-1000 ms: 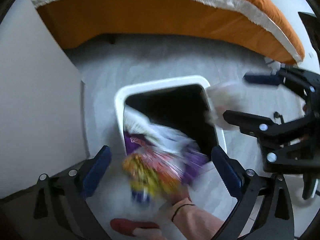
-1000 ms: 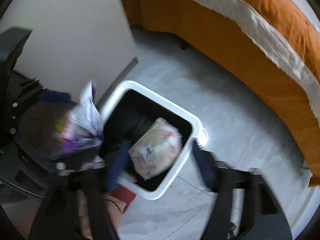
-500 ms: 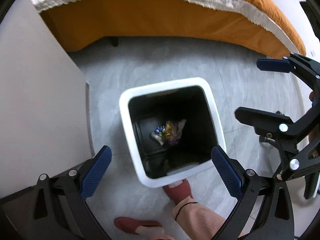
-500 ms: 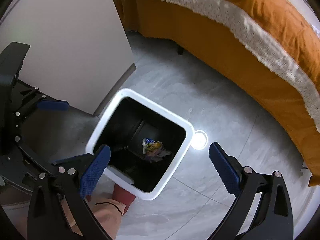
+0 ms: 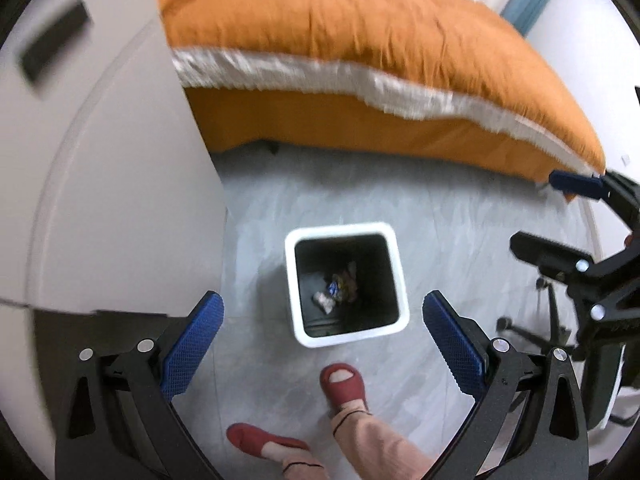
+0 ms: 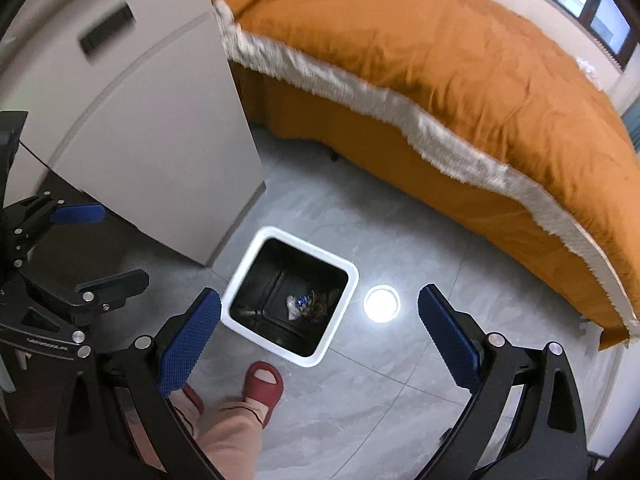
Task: Collect trash
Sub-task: 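Swing both tools back toward the desk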
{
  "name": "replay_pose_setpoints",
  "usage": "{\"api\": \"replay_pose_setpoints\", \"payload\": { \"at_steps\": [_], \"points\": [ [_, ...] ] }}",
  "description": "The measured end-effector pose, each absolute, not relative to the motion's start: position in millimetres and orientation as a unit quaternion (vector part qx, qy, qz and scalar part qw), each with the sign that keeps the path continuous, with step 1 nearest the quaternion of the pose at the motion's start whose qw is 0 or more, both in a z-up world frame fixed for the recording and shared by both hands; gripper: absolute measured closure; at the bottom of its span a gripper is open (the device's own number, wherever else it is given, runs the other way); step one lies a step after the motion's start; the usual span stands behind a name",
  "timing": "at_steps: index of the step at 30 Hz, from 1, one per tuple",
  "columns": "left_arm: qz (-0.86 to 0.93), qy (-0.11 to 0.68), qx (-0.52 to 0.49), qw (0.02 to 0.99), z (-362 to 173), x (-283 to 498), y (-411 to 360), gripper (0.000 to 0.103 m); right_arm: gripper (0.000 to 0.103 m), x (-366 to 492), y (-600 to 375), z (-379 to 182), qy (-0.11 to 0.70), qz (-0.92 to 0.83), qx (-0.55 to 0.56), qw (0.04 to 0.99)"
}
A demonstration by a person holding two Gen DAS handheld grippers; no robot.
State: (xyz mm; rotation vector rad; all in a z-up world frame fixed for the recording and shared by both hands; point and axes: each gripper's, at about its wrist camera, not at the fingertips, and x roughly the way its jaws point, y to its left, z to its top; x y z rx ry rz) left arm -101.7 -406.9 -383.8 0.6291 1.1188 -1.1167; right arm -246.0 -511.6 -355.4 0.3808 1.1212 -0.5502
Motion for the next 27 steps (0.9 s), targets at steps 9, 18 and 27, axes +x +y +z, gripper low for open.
{"api": "replay_pose_setpoints", "payload": {
  "at_steps": [9, 18, 27],
  "points": [
    [-0.482, 0.419, 0.230, 0.734, -244, -86, -354, 0.005, 0.005, -229, -471, -226, 0.434, -0.256, 0.155, 0.850],
    [-0.399, 0.361, 0.177, 0.824, -147, -33, -268, 0.005, 0.005, -161, -412, -130, 0.366, -0.197, 0.102, 0.904],
    [-0.290, 0.354, 0.135, 0.879, -118, 36, -173, 0.005, 0.005, -65, -324, -105, 0.344, -0.108, 0.046, 0.932]
  ]
}}
